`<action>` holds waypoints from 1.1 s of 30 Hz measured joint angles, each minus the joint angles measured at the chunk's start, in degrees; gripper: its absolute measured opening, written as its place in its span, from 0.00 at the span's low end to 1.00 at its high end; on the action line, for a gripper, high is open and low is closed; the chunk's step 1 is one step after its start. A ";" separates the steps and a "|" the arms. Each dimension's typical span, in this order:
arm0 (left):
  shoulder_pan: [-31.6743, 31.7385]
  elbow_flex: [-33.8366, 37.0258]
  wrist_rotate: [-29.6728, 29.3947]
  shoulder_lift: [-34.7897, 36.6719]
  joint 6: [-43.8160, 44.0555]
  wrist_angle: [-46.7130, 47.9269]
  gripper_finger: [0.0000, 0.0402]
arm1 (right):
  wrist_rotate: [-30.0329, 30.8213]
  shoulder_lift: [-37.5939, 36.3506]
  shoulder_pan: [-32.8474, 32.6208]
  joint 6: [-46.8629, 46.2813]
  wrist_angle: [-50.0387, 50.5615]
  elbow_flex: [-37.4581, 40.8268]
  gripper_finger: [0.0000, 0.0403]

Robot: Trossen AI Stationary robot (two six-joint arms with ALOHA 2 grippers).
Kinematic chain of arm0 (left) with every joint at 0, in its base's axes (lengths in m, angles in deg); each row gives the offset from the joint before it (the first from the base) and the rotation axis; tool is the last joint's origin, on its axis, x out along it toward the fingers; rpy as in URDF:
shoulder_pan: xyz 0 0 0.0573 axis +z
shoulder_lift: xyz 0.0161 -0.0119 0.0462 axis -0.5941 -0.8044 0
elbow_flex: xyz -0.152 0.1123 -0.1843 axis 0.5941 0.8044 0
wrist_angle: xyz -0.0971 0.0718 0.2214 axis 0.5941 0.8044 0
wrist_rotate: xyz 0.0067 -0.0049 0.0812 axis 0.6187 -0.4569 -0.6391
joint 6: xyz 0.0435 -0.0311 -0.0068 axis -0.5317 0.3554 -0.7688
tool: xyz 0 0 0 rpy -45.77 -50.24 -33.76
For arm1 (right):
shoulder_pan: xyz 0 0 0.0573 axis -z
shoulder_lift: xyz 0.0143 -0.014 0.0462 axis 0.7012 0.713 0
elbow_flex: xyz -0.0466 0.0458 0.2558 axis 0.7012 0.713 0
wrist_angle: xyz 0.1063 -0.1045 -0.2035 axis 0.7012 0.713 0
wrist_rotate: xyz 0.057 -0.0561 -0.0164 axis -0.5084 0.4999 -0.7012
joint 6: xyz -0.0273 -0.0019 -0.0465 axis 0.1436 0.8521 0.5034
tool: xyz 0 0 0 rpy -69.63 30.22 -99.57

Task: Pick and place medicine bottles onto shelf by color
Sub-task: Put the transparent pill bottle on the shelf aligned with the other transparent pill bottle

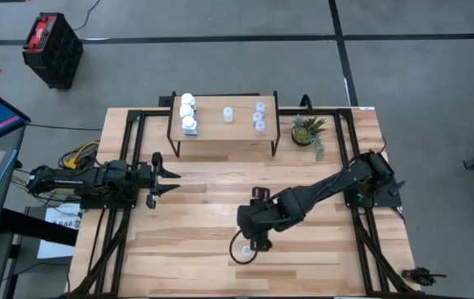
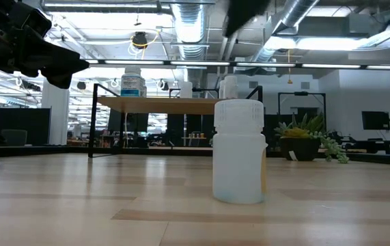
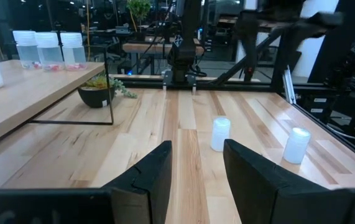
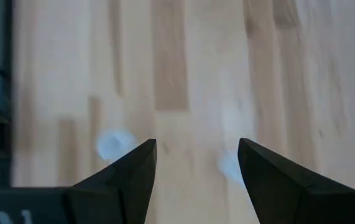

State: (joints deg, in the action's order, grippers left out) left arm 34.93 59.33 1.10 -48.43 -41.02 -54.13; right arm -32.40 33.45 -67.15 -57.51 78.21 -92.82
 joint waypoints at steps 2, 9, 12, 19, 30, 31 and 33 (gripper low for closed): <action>0.00 0.00 -0.01 0.00 0.02 0.00 0.33 | 0.02 0.00 0.70 0.04 5.46 0.00 0.62; 0.00 0.00 0.00 0.00 0.00 0.00 0.33 | 0.21 0.00 3.09 -0.74 18.73 0.02 0.62; 0.00 0.00 0.00 0.00 0.02 0.00 0.33 | 0.76 0.00 3.96 -0.05 19.66 0.00 0.62; 0.00 0.00 0.00 0.00 0.00 0.00 0.33 | 0.92 -0.29 4.83 1.66 13.60 5.21 0.62; 0.00 0.00 -0.02 0.00 0.02 0.00 0.33 | 0.61 -0.55 4.88 1.66 3.26 15.32 0.62; 0.00 0.00 -0.02 0.02 0.04 0.00 0.33 | 0.66 -0.57 5.03 1.70 2.46 15.64 0.62; 0.00 0.00 -0.02 0.02 0.00 0.00 0.33 | 0.61 -0.70 5.22 1.71 -0.33 16.96 0.62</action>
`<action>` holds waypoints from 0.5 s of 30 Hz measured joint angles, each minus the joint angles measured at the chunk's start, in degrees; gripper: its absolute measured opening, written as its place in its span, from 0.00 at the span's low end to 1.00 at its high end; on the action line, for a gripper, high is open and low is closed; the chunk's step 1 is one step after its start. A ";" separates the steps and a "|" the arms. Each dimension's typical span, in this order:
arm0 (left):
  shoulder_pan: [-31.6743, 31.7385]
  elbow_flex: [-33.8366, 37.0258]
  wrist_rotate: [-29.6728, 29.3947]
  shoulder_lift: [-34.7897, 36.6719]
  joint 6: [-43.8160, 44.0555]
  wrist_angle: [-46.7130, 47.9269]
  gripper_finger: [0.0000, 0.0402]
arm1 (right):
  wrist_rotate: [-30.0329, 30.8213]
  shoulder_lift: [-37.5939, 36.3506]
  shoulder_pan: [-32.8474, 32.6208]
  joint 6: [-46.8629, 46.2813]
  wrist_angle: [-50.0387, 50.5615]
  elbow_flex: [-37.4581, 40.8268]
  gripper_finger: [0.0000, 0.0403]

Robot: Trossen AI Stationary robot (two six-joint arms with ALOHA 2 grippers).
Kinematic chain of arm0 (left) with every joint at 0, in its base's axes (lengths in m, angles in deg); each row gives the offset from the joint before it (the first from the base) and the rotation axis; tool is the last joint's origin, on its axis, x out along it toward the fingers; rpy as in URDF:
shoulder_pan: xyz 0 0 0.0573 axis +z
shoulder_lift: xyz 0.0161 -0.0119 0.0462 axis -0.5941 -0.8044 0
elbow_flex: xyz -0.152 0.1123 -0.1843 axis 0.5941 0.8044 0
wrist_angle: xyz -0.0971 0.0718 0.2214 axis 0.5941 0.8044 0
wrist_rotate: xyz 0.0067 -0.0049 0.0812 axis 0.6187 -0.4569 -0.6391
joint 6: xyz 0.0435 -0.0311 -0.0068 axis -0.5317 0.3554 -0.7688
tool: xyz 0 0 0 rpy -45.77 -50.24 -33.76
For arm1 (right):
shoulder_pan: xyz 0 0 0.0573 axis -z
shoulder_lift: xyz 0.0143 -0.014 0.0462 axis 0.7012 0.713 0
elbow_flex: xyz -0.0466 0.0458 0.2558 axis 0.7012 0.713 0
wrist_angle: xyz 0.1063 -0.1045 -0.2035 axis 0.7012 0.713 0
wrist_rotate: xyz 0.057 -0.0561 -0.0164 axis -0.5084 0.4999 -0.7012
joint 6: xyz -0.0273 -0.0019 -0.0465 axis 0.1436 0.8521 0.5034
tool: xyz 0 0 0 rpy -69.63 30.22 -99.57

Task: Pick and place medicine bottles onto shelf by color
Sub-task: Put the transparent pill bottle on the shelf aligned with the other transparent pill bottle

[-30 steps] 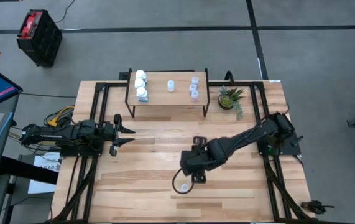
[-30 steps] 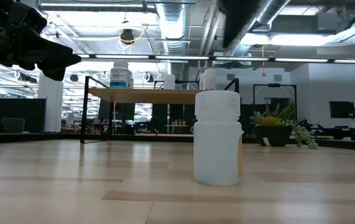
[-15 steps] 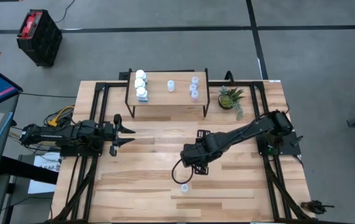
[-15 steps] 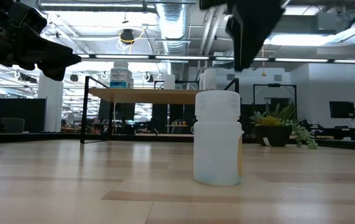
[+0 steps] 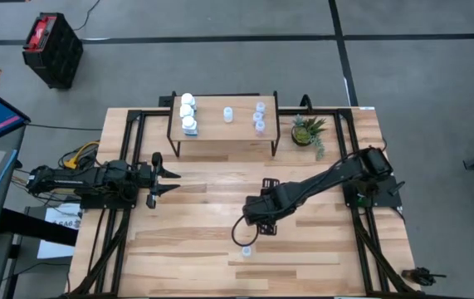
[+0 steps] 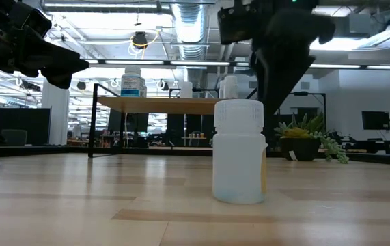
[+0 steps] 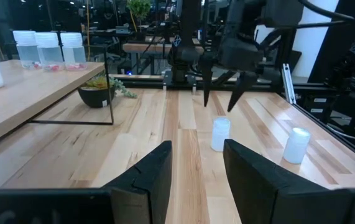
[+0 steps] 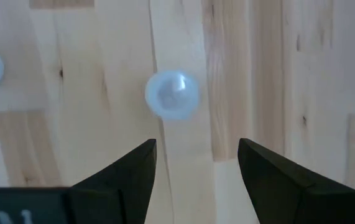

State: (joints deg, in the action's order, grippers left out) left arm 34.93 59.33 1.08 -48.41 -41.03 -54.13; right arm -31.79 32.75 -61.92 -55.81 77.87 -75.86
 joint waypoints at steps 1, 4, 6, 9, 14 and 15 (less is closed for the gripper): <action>0.00 0.00 0.00 0.00 0.00 0.00 0.33 | 0.00 0.04 0.21 0.04 -1.49 0.77 0.62; 0.00 0.00 0.00 0.00 0.02 0.00 0.33 | -0.16 0.07 0.77 0.06 -4.21 2.21 0.62; 0.00 0.00 0.00 0.00 0.00 0.00 0.33 | -1.02 0.07 1.13 0.02 -6.20 2.88 0.62; 0.00 0.00 0.01 -0.01 0.02 0.00 0.33 | -2.55 0.65 1.54 0.14 -9.69 3.79 0.62; 0.00 0.00 0.00 -0.02 0.00 0.00 0.33 | -4.37 0.59 1.48 1.41 -14.85 5.64 0.62; 0.00 0.00 0.00 0.00 0.00 0.00 0.33 | -4.47 0.61 1.48 1.42 -15.50 6.06 0.62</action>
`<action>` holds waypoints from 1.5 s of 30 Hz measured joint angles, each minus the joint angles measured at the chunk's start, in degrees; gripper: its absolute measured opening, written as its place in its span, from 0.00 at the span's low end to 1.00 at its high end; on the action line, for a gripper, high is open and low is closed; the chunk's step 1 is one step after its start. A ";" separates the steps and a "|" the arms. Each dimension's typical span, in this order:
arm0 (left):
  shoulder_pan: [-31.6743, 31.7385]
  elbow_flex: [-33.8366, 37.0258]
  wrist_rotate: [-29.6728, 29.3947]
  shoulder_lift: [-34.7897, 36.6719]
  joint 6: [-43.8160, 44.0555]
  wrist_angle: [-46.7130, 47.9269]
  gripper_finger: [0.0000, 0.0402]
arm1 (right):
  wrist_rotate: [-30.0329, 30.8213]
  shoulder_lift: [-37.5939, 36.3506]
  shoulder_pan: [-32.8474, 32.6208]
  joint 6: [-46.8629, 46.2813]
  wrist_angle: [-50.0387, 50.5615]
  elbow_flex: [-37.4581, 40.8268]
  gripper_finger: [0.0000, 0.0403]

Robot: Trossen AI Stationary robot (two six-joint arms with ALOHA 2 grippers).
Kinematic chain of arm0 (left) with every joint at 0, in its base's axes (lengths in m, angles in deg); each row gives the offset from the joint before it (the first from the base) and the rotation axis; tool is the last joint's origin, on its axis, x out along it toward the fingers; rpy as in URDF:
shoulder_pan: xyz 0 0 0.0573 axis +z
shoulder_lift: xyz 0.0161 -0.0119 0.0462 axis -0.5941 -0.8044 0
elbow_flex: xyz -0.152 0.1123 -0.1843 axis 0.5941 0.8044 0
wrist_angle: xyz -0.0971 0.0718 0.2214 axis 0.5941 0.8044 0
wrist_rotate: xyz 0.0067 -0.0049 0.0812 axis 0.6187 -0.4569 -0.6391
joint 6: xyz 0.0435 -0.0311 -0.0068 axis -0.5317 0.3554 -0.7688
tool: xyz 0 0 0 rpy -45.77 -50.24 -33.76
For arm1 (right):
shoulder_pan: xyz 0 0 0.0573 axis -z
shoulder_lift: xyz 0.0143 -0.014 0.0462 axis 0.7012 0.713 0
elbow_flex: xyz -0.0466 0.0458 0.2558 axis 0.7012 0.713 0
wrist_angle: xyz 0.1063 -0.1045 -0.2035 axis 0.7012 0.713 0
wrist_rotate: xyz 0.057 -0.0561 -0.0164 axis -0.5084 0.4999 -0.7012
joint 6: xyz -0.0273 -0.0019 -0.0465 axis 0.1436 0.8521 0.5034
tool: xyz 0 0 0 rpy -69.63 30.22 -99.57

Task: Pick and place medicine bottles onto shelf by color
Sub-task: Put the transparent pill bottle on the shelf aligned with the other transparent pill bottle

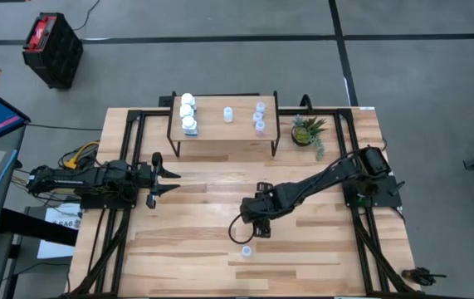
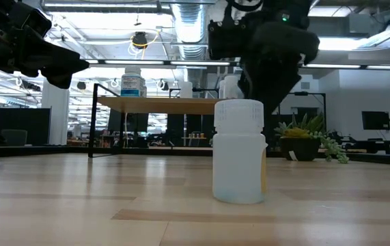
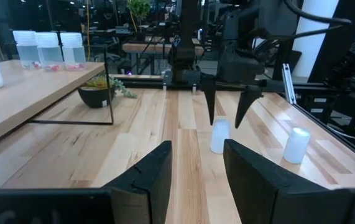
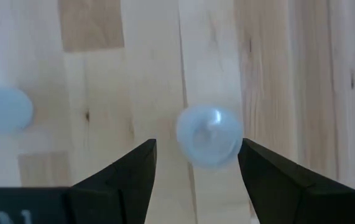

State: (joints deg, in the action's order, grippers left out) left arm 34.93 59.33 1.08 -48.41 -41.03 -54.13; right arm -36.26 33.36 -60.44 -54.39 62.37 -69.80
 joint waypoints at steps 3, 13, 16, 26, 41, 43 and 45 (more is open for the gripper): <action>0.00 0.00 0.00 0.00 0.03 0.00 0.33 | 0.04 0.03 0.01 0.03 -1.29 0.27 0.62; 0.00 0.00 0.00 -0.02 0.04 0.00 0.33 | 0.41 0.87 1.14 0.20 -4.30 0.17 0.62; 0.00 0.00 0.00 -0.01 0.00 0.00 0.33 | 0.36 2.67 1.46 0.17 -3.54 0.43 0.62; 0.00 0.00 0.00 -0.02 0.02 0.00 0.33 | 0.27 4.54 1.46 0.09 -5.34 0.23 0.62; 0.00 0.00 0.00 0.00 0.02 0.00 0.33 | 0.25 4.27 1.46 0.02 -3.73 0.26 0.60; 0.00 0.00 0.00 0.00 0.01 0.00 0.33 | 0.25 4.27 1.46 0.00 -3.72 0.26 0.57; 0.00 0.00 0.00 0.00 0.00 0.00 0.33 | 0.25 4.27 1.46 -0.05 -3.78 0.26 0.52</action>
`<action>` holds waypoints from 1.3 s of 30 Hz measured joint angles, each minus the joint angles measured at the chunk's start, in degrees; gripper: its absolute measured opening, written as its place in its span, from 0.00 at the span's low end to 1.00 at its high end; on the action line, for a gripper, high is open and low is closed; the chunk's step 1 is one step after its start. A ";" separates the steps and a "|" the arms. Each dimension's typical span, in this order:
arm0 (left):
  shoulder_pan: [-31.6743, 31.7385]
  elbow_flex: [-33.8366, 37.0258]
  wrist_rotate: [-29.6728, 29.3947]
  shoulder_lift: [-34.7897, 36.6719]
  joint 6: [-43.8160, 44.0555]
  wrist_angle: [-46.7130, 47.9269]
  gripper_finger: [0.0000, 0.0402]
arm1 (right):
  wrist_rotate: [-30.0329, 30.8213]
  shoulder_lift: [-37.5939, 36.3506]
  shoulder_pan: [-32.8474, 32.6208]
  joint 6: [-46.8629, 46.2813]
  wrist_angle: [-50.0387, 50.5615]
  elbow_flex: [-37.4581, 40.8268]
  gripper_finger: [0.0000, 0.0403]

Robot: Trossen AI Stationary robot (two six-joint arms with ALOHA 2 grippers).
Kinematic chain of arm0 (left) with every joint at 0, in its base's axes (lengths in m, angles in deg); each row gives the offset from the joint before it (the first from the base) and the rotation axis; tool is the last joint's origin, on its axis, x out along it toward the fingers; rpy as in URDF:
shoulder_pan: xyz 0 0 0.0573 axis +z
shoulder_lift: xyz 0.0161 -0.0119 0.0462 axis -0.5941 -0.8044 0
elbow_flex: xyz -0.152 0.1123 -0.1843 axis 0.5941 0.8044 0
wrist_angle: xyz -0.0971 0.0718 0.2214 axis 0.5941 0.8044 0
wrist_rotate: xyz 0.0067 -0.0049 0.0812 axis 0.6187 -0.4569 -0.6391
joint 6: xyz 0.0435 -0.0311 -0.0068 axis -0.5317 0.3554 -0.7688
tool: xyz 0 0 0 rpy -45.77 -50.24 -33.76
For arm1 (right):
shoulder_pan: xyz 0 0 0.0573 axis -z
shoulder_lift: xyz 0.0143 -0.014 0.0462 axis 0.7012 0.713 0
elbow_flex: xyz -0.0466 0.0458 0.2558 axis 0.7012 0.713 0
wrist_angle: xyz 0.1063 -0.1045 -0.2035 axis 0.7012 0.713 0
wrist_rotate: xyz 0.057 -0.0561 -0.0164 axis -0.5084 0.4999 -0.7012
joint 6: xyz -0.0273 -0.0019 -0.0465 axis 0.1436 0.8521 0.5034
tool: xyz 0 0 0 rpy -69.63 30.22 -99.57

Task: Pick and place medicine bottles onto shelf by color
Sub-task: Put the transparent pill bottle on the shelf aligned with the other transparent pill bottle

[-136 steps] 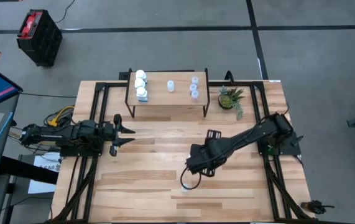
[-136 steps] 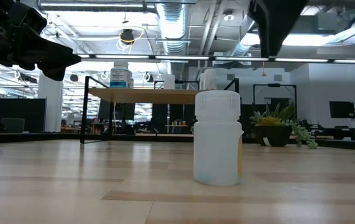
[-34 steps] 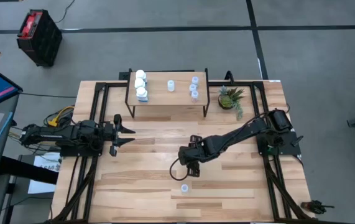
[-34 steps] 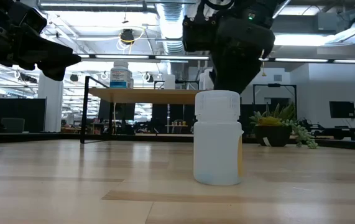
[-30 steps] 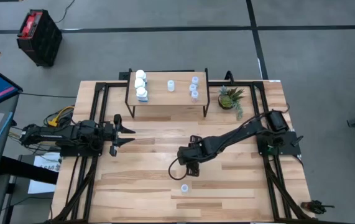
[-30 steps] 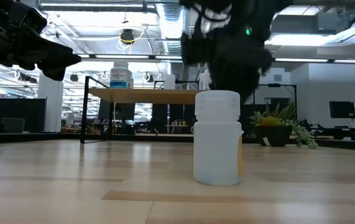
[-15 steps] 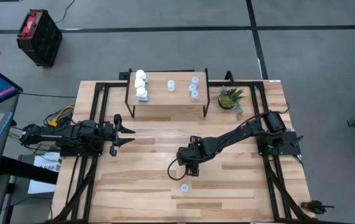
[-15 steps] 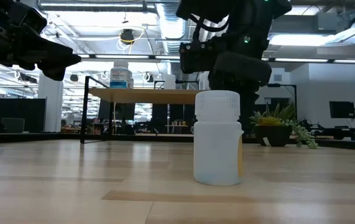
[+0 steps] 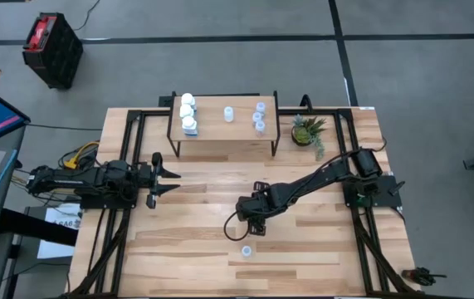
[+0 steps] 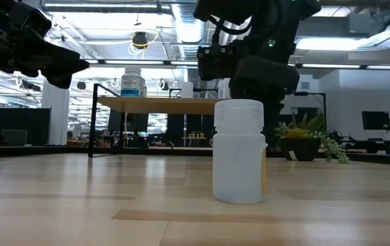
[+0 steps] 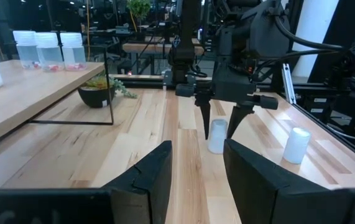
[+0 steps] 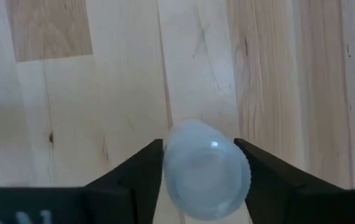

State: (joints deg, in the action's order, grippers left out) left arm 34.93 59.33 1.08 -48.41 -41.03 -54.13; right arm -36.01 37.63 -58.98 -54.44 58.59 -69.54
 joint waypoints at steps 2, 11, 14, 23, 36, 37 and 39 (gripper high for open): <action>0.00 0.00 0.00 0.00 0.03 0.00 0.33 | -0.02 0.00 0.00 -0.36 -0.32 0.00 0.47; 0.00 0.00 0.00 0.00 0.04 0.00 0.33 | -0.33 0.00 0.40 1.90 1.32 -3.44 0.36; 0.00 0.00 0.00 0.00 0.00 0.00 0.33 | -0.31 0.00 1.34 7.59 3.96 -8.35 0.40; 0.00 0.00 0.00 0.00 0.01 0.00 0.33 | -0.20 0.00 8.14 24.47 7.18 -26.72 0.36; 0.00 0.00 0.00 0.00 0.04 0.00 0.33 | 0.04 0.00 22.77 26.70 7.37 -37.48 0.37; 0.00 0.00 0.00 0.00 0.04 0.00 0.33 | 0.03 0.00 23.68 26.68 7.62 -37.71 0.37; 0.00 0.00 0.00 -0.01 0.00 0.00 0.33 | -0.73 0.00 25.30 26.71 8.47 -38.64 0.37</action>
State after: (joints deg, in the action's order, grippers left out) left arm 34.93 59.33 1.08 -48.41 -41.03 -54.13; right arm -36.74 37.63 -33.68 -27.73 67.05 -108.18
